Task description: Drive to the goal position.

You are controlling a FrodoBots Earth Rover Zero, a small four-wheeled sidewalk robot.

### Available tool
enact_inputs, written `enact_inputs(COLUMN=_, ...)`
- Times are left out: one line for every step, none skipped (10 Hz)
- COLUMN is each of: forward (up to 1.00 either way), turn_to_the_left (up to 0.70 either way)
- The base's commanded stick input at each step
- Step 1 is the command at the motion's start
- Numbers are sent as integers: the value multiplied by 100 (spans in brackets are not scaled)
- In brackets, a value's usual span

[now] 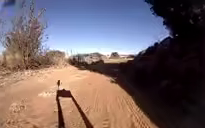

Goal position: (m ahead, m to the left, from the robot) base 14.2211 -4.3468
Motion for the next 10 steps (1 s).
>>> enact_inputs(forward=50, turn_to_the_left=0)
enact_inputs(forward=50, turn_to_the_left=0)
enact_inputs(forward=50, turn_to_the_left=0)
enact_inputs(forward=50, turn_to_the_left=0)
enact_inputs(forward=50, turn_to_the_left=0)
enact_inputs(forward=50, turn_to_the_left=0)
enact_inputs(forward=50, turn_to_the_left=0)
enact_inputs(forward=50, turn_to_the_left=0)
enact_inputs(forward=50, turn_to_the_left=0)
enact_inputs(forward=50, turn_to_the_left=0)
